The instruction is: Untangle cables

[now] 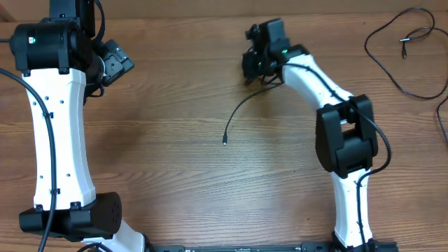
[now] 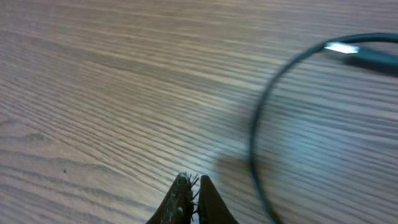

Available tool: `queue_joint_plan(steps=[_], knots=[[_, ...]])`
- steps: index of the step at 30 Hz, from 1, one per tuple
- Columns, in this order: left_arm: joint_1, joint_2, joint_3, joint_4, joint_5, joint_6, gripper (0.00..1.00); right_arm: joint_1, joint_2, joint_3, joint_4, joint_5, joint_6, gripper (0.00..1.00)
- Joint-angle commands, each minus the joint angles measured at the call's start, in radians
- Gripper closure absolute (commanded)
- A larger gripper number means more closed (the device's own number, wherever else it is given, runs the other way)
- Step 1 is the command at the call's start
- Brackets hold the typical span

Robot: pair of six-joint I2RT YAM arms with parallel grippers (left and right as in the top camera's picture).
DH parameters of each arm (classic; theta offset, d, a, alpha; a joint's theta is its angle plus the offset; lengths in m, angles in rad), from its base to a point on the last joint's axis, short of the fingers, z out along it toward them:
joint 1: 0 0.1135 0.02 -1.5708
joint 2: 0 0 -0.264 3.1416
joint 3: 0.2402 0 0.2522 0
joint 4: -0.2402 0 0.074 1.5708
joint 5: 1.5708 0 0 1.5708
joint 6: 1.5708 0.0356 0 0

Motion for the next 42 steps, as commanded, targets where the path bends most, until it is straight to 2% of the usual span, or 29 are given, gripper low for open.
queue_joint_plan(steps=[1,13,19,24,30,33,37,39,42], knots=[[-0.007,0.006,0.002,0.002,-0.01,-0.003,0.0,0.036,-0.006,-0.048,0.06,0.047,0.004,0.95],[-0.007,0.006,0.002,0.002,-0.01,-0.003,0.0,0.037,0.069,-0.105,0.254,0.177,0.004,0.96],[-0.007,0.006,0.002,0.002,-0.01,-0.003,0.0,-0.01,0.076,-0.105,0.239,0.229,0.004,0.96],[-0.007,0.006,0.002,0.002,-0.01,-0.003,0.0,-0.14,0.076,-0.107,0.113,0.241,0.004,0.96],[-0.007,0.006,0.002,0.002,-0.01,-0.003,0.01,-0.269,0.076,-0.104,0.062,0.239,-0.011,0.96],[-0.007,0.006,0.002,0.002,-0.01,-0.003,0.01,-0.309,0.055,-0.06,0.016,0.206,-0.061,0.96],[-0.007,0.006,0.002,0.002,-0.01,-0.003,0.0,-0.32,-0.04,0.058,-0.148,0.195,-0.059,0.95],[-0.007,0.006,0.002,0.002,-0.01,-0.003,0.01,-0.307,-0.092,0.1,-0.281,0.15,-0.044,0.83],[-0.007,0.006,0.002,0.002,-0.01,-0.003,0.0,-0.276,-0.157,0.107,-0.472,0.008,-0.04,0.82]])
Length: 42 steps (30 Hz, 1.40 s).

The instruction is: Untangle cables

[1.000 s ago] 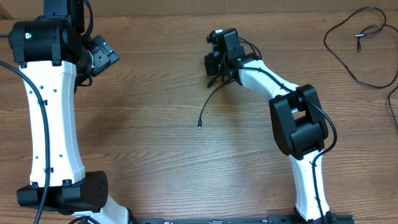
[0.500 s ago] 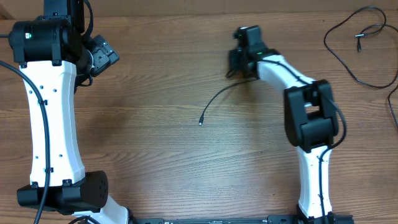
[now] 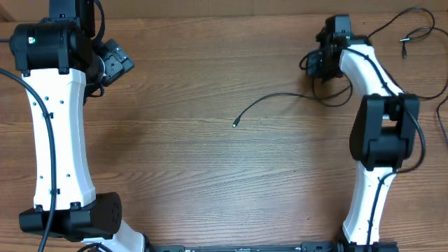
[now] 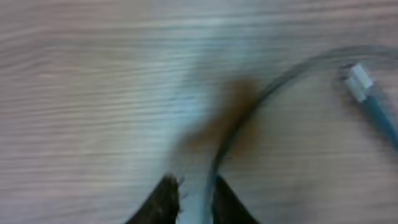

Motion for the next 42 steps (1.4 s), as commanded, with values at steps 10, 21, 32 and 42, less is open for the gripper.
queue_joint_plan(steps=[10,21,32,42], knots=[[-0.007,0.006,0.002,0.002,-0.01,-0.002,0.01,0.323,-0.146,-0.128,-0.211,-0.222,0.366,0.42],[-0.007,0.006,0.002,0.002,-0.01,-0.002,0.0,0.594,-0.145,-0.331,0.039,0.088,0.691,0.45],[-0.007,0.006,0.002,0.002,-0.01,-0.002,0.01,0.488,-0.14,-0.476,0.308,0.315,0.722,0.96],[-0.007,0.006,0.002,0.002,-0.01,-0.002,0.01,0.121,-0.14,-0.35,0.541,0.195,0.595,0.96]])
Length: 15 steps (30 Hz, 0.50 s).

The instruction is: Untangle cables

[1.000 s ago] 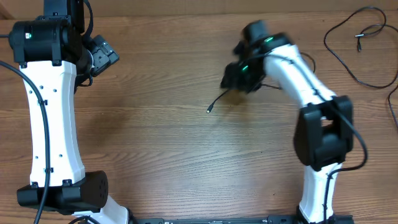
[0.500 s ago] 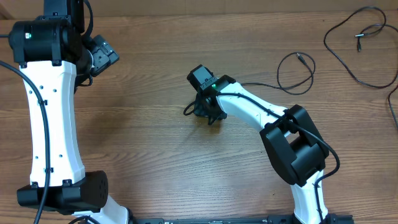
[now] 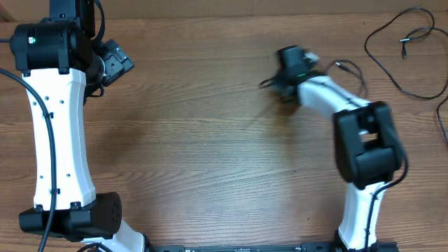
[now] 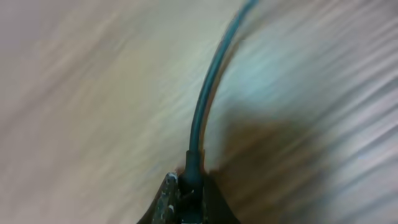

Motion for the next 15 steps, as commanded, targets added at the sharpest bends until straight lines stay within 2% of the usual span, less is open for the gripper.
queue_joint_plan(steps=[1,2,3,6,9,12,15], knots=[[-0.007,0.006,0.002,0.002,-0.01,-0.002,0.0,-0.123,0.007,0.121,0.032,-0.168,-0.129,0.89],[-0.007,0.006,0.002,0.002,-0.01,-0.002,0.01,-0.142,0.007,0.146,0.029,-0.252,-0.174,0.5],[-0.007,0.006,0.002,0.002,-0.01,-0.002,0.0,-0.161,0.005,0.183,0.008,-0.343,-0.222,0.0],[-0.007,0.006,0.002,0.002,-0.01,-0.002,0.0,-0.184,-0.009,0.294,-0.109,-0.481,-0.251,0.0],[-0.007,0.006,0.002,0.002,-0.01,-0.002,0.01,-0.184,-0.045,0.404,-0.239,-0.504,-0.296,0.0],[-0.007,0.006,0.002,0.002,-0.01,-0.002,0.0,-0.184,-0.085,0.454,-0.371,-0.349,-0.27,0.0],[-0.007,0.006,0.002,0.002,-0.01,-0.002,0.0,-0.204,-0.09,0.449,-0.505,-0.095,-0.189,0.0]])
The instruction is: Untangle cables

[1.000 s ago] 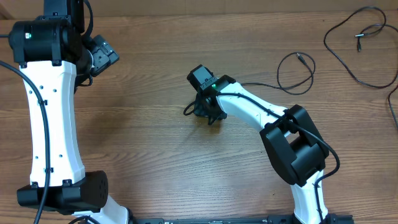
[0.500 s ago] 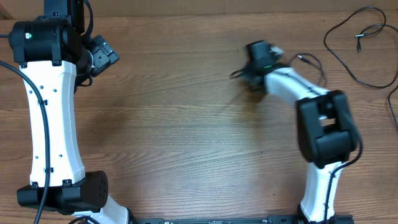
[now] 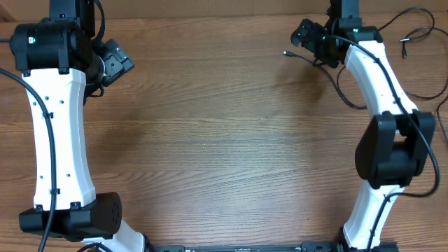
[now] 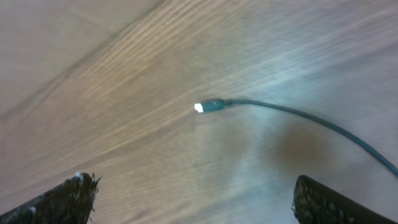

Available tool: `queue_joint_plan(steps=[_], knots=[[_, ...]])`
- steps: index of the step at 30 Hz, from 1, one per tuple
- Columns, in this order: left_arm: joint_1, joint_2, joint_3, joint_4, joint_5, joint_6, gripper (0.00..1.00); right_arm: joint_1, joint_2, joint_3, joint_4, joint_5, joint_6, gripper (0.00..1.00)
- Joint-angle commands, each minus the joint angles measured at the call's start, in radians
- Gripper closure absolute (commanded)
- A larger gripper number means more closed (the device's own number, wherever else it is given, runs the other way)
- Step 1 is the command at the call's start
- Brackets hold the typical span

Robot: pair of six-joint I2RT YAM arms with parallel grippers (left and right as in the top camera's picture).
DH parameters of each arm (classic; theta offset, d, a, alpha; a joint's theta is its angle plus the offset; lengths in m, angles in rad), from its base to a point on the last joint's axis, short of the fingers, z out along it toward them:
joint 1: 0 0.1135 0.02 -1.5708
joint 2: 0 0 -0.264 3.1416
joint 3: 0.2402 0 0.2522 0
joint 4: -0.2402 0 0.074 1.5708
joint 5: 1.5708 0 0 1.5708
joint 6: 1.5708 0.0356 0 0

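A thin dark cable (image 3: 340,87) lies on the wooden table at the back right. Its plug end (image 3: 285,52) points left, and the rest curves down and under my right arm. In the right wrist view the same cable (image 4: 292,114) lies flat, its bright plug tip (image 4: 199,107) ahead of the fingers. My right gripper (image 3: 306,33) (image 4: 196,202) hovers over it, wide open and holding nothing. A second dark cable (image 3: 387,64) loops at the far right corner. My left gripper (image 3: 117,59) stays at the back left, far from both cables.
The table's back edge (image 3: 210,15) runs just behind both grippers. Another stretch of cable (image 3: 441,120) shows at the right edge. The white left arm (image 3: 59,126) stands along the left side.
My right gripper was shut on the cable's end nearer the table's middle. Now it is open and further back and right, and the cable lies loose below it.
My right gripper held the cable at the back centre, its free end trailing toward the middle. Then it was at the back right with the cable stretched behind it. It then stood back near the centre, still shut. Now the cable lies released at the back right.
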Motion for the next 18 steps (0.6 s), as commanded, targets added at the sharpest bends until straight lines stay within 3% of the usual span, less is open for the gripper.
queue_joint_plan(steps=[1,5,9,12,18], knots=[[-0.007,0.006,0.002,0.002,-0.01,-0.002,0.0,-0.034,-0.042,0.011,-0.112,0.281,0.065,0.0],[-0.007,0.006,0.002,0.002,-0.01,-0.002,0.0,-0.103,-0.039,-0.013,-0.253,0.359,0.122,0.0],[-0.007,0.006,0.002,0.002,-0.01,-0.002,0.0,-0.127,-0.099,-0.007,-0.323,0.328,-0.01,0.0],[-0.007,0.006,0.002,0.002,-0.01,-0.002,0.01,-0.127,-0.272,-0.006,-0.383,0.187,-0.099,0.0],[-0.007,0.006,0.002,0.002,-0.01,-0.002,0.01,-0.128,-0.569,-0.006,-0.51,0.046,-0.083,0.0]])
